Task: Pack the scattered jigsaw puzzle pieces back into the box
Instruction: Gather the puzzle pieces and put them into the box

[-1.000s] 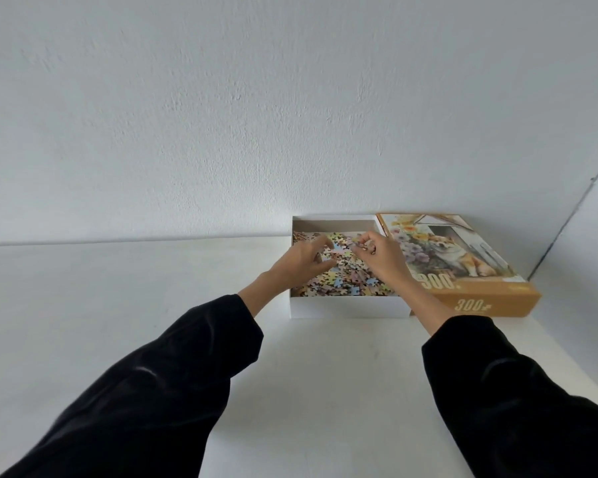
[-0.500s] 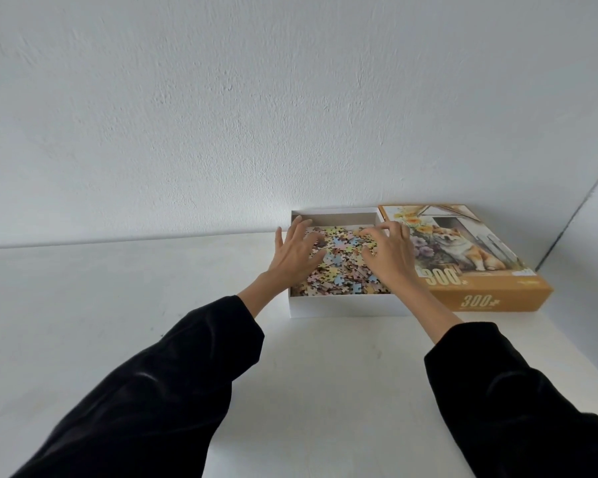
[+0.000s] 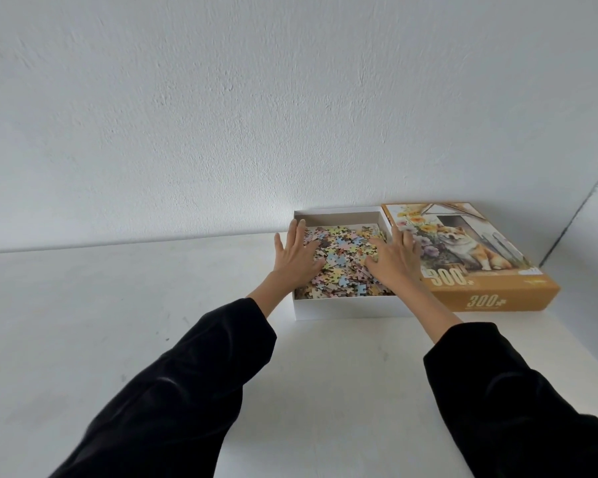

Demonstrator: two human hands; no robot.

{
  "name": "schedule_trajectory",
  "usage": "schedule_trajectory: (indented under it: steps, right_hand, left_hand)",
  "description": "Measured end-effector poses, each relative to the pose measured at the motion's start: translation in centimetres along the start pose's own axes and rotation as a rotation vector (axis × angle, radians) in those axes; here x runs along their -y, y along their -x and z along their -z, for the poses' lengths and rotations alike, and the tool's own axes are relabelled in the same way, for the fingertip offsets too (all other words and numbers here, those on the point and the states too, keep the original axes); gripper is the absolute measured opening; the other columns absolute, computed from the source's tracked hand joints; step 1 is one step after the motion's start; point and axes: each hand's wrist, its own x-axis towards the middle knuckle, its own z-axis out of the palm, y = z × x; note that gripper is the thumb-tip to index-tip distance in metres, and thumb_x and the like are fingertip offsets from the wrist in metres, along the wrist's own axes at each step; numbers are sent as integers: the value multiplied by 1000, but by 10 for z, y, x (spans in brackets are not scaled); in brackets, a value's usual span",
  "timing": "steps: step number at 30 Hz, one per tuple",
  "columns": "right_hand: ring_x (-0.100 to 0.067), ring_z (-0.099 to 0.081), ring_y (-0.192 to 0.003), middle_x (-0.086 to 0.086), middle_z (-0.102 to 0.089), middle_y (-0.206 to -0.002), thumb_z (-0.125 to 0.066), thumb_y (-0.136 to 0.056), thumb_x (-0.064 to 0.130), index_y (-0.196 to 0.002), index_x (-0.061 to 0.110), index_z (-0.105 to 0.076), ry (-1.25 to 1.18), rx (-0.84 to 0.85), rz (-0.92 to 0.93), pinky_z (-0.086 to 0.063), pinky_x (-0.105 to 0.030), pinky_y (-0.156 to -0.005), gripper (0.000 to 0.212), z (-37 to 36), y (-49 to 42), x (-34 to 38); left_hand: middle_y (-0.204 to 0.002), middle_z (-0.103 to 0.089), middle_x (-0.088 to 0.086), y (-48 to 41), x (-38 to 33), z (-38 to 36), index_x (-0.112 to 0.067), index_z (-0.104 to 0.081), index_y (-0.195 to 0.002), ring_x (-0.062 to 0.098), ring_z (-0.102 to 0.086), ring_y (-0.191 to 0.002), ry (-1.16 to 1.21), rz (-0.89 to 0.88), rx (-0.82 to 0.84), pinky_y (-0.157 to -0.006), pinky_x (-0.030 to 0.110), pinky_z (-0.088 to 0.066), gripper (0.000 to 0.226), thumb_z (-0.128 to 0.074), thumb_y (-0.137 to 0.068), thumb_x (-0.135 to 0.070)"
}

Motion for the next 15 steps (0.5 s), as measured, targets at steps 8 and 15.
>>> schedule_trajectory:
  steps: [8,15]
  right_hand:
    - [-34,-7,-141,-16,-17,-151,-47,-90,36,-127,25,-50,-28,27,-19,-6,-52,-113,40,3,7,6]
    - [-35,-19,-136,-17,-34,-142,-51,-87,33,-118,21,-58,8,22,-48,-16,-55,-111,34,7,12,9]
  left_hand:
    - [-155,8,15,6,2,2,-12,-46,-126,30,12,-143,-11,33,11,-112,57,-1,45,-39,-95,-43]
    - [-154,3,18,11,0,4,-12,-44,-129,38,4,-142,69,94,44,-110,55,-16,45,-40,-95,-40]
